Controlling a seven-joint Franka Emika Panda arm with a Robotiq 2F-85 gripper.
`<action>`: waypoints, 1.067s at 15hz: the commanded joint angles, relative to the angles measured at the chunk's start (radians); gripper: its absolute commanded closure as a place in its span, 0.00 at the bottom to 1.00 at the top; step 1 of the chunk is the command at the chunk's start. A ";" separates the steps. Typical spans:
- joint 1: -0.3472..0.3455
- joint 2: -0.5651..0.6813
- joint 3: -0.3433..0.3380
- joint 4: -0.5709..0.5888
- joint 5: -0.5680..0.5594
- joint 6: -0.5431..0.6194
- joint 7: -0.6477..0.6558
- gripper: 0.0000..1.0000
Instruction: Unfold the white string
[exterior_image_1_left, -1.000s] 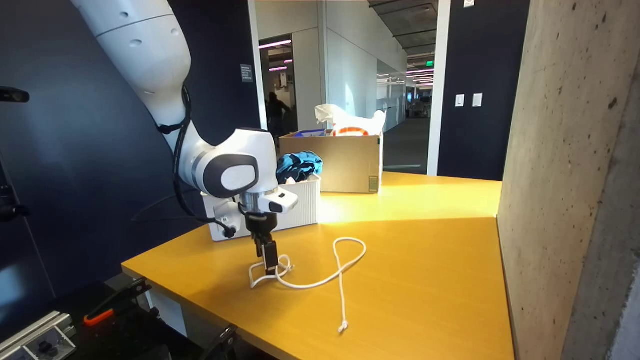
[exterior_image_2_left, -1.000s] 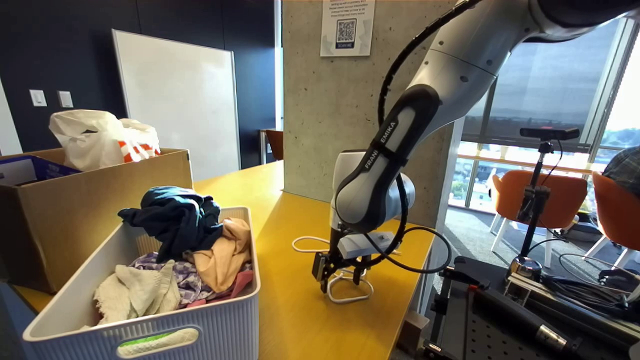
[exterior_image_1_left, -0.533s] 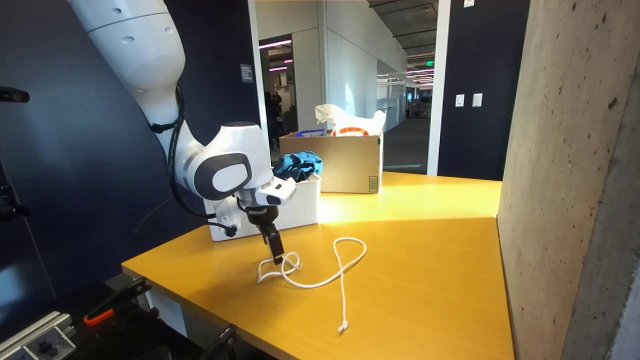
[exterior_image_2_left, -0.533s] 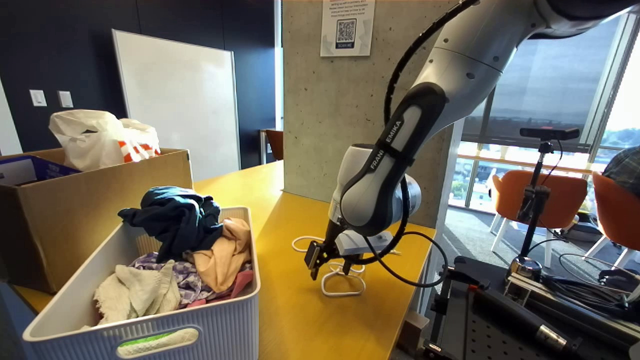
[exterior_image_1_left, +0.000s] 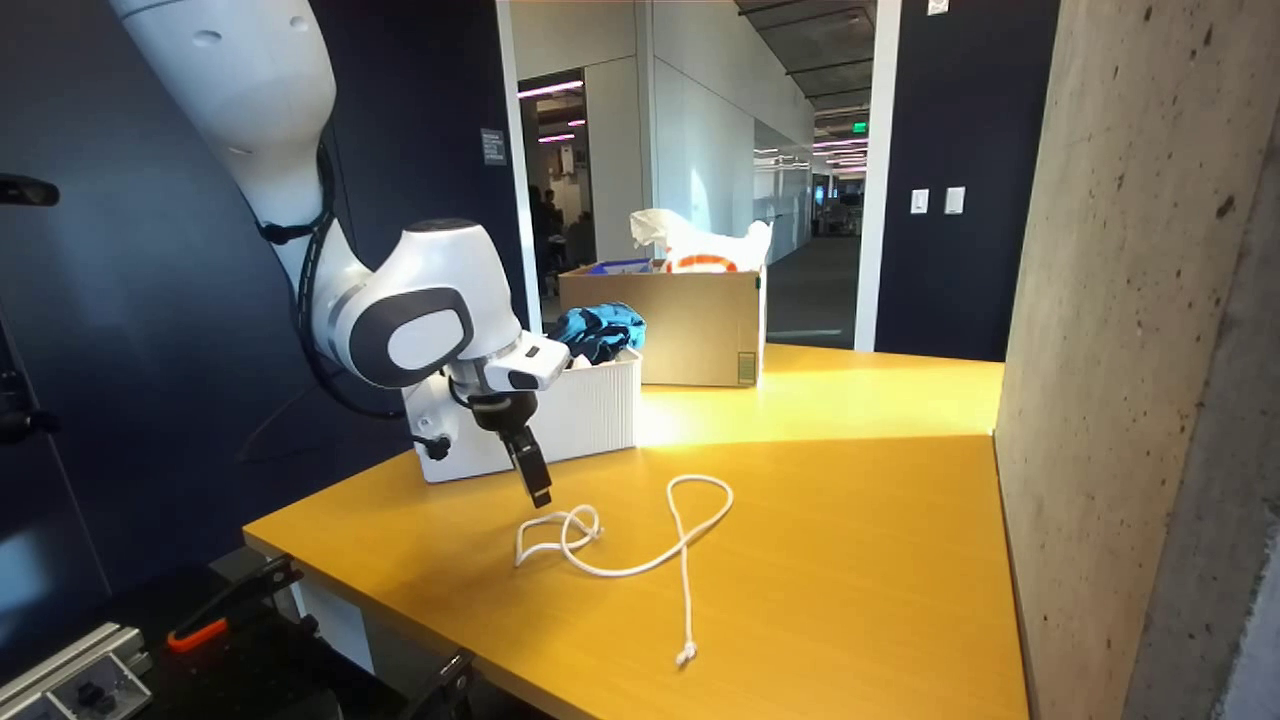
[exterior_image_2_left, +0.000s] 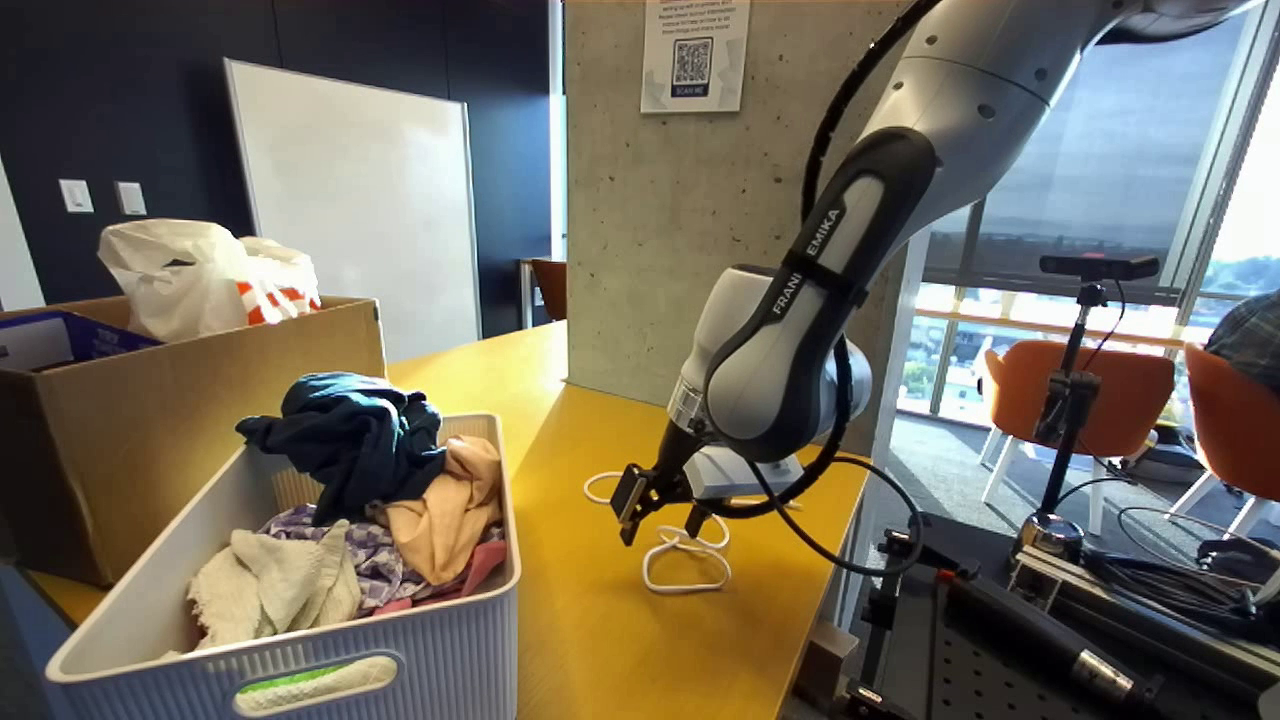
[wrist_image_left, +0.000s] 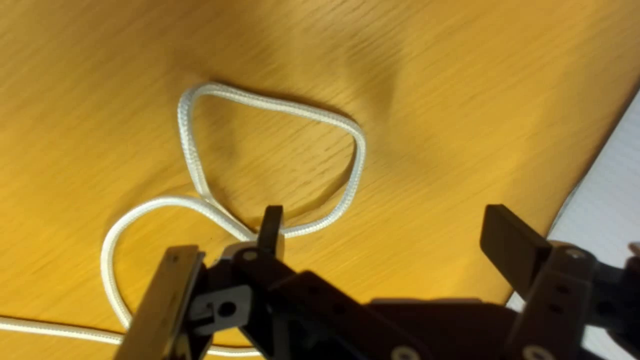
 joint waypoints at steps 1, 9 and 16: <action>-0.073 -0.067 0.051 -0.086 0.034 0.025 -0.029 0.00; -0.296 -0.026 0.271 -0.006 0.159 -0.003 -0.068 0.00; -0.395 0.012 0.365 0.010 0.210 -0.018 -0.105 0.51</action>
